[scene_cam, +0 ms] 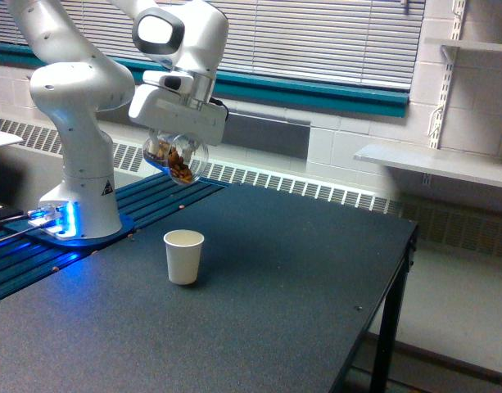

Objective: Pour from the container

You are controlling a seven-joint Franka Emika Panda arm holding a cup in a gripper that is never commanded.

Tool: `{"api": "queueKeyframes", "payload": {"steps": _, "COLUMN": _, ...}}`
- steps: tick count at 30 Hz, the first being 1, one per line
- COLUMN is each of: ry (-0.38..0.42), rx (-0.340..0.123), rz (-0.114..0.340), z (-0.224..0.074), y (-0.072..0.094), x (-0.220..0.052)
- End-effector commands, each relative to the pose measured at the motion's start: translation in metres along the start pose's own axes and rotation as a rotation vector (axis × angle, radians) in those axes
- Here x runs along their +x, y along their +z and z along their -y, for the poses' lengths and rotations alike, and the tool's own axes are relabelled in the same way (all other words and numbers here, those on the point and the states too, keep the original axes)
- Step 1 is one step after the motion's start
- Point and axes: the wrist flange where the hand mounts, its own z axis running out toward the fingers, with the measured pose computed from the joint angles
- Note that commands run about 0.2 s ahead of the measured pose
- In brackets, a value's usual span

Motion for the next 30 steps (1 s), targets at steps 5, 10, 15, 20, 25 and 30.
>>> {"api": "queueKeyframes", "payload": {"steps": 5, "ry": -0.024, "rx": -0.062, "rz": 0.041, "z": -0.005, "y": 0.023, "x": -0.006}}
{"api": "queueKeyframes", "payload": {"steps": 10, "ry": -0.025, "rx": -0.075, "rz": 0.046, "z": -0.006, "y": 0.026, "x": -0.006}}
{"api": "queueKeyframes", "payload": {"steps": 15, "ry": -0.021, "rx": -0.085, "rz": 0.052, "z": -0.008, "y": 0.030, "x": -0.008}}
{"api": "queueKeyframes", "payload": {"steps": 20, "ry": -0.019, "rx": -0.098, "rz": 0.056, "z": -0.013, "y": 0.032, "x": -0.009}}
{"api": "queueKeyframes", "payload": {"steps": 25, "ry": -0.013, "rx": -0.108, "rz": 0.058, "z": -0.016, "y": 0.029, "x": -0.009}}
{"api": "queueKeyframes", "payload": {"steps": 30, "ry": -0.007, "rx": -0.115, "rz": 0.063, "z": -0.020, "y": 0.027, "x": -0.009}}
